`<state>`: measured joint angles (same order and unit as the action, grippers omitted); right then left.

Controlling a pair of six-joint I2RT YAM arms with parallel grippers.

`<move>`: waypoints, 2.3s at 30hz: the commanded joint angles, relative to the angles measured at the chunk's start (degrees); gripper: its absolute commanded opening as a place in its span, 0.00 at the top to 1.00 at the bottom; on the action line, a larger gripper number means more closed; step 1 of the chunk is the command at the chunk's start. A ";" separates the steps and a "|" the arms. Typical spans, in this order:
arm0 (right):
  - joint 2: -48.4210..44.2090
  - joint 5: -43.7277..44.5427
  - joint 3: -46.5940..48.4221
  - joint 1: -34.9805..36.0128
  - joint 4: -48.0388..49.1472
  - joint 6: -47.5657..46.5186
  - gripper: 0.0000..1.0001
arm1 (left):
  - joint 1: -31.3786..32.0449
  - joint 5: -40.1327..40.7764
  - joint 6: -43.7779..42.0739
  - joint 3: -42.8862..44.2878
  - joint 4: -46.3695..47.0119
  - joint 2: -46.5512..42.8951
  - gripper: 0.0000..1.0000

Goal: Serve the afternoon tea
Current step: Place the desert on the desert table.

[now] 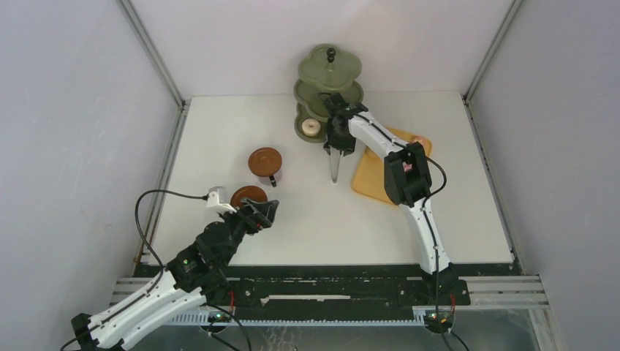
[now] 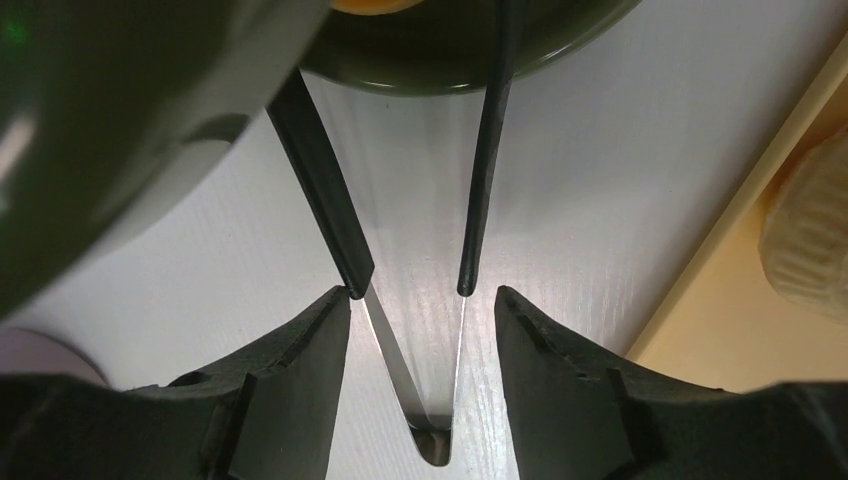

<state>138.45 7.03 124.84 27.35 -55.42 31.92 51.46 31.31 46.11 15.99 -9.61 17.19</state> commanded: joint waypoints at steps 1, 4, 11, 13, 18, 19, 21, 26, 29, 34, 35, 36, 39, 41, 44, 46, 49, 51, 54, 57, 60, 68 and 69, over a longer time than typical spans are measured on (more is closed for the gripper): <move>-1.66 0.12 -1.79 -0.70 0.70 -0.79 0.38 | 0.04 -0.32 0.28 4.31 1.17 0.22 0.08; -2.53 -0.10 -3.65 -0.67 1.82 -0.60 0.38 | 0.06 -0.53 0.51 4.31 1.26 0.25 0.08; -1.69 1.39 -3.96 1.22 2.74 -1.06 0.38 | 0.04 -0.91 1.28 3.64 1.27 -0.04 0.09; -0.96 1.34 -3.61 1.30 2.52 -0.69 0.38 | 0.04 -0.82 1.34 3.52 0.96 -0.13 0.10; -0.41 1.79 -4.68 1.30 2.44 -0.46 0.42 | 0.04 -0.64 1.61 3.17 0.81 -0.29 0.09; -0.58 1.77 -5.28 1.42 2.69 -0.50 0.42 | 0.04 -0.72 1.69 3.17 0.86 -0.17 0.09; -1.15 1.40 -7.05 1.33 3.38 -0.49 0.43 | 0.04 -0.81 1.71 3.13 0.98 -0.10 0.09; -2.39 1.06 -10.16 1.51 4.33 -0.06 0.45 | 0.04 -1.15 2.03 2.84 1.00 -0.57 0.10; -4.16 1.20 -13.08 1.76 5.61 0.14 0.46 | 0.04 -1.35 2.27 2.56 0.92 -1.46 0.10; -7.50 1.43 -17.46 2.41 7.18 0.79 0.47 | 0.07 -1.59 2.50 2.51 0.36 -2.69 0.11; -8.02 1.41 -18.11 2.58 7.40 0.92 0.47 | 0.12 -1.72 2.50 2.47 0.25 -2.91 0.11; -8.41 1.32 -18.73 2.73 7.53 1.00 0.47 | 0.13 -1.81 2.43 2.47 0.20 -3.13 0.11; -9.68 1.32 -20.38 3.19 7.98 1.33 0.47 | 0.13 -1.99 2.23 2.56 0.03 -3.39 0.11; -10.35 1.55 -21.26 3.39 8.16 1.60 0.47 | 0.13 -2.14 2.15 2.57 0.03 -3.37 0.11; -11.35 1.46 -22.70 3.67 8.64 1.89 0.47 | 0.13 -2.09 1.82 2.73 0.05 -3.21 0.11; -12.13 1.50 -23.69 3.76 9.02 2.03 0.47 | 0.13 -2.04 1.71 2.81 0.03 -3.13 0.11; -13.15 1.67 -25.18 3.93 9.74 2.02 0.47 | 0.13 -1.96 1.62 2.97 0.02 -2.80 0.11; -13.87 1.95 -26.06 4.09 10.01 2.13 0.47 | 0.13 -1.98 1.47 3.08 0.03 -2.70 0.11; -14.92 1.98 -27.46 4.37 10.64 2.16 0.48 | 0.13 -1.89 1.44 3.08 0.03 -2.61 0.11; -15.89 2.03 -29.17 4.88 11.08 2.29 0.49 | 0.13 -1.87 1.44 3.08 0.03 -2.68 0.11; -17.33 2.12 -31.09 5.80 11.88 2.57 0.49 | 0.13 -1.96 1.36 3.13 -0.01 -2.86 0.11; -25.04 3.17 -39.05 10.70 14.21 2.94 0.49 | 0.13 -1.52 0.36 3.63 -1.69 -3.63 0.10; -26.28 3.21 -40.53 11.58 14.75 3.10 0.50 | 0.13 -1.56 0.12 3.88 -1.95 -3.40 0.10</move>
<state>119.17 9.56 87.66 35.88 -43.09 33.71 51.46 29.78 47.72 15.97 -11.33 14.17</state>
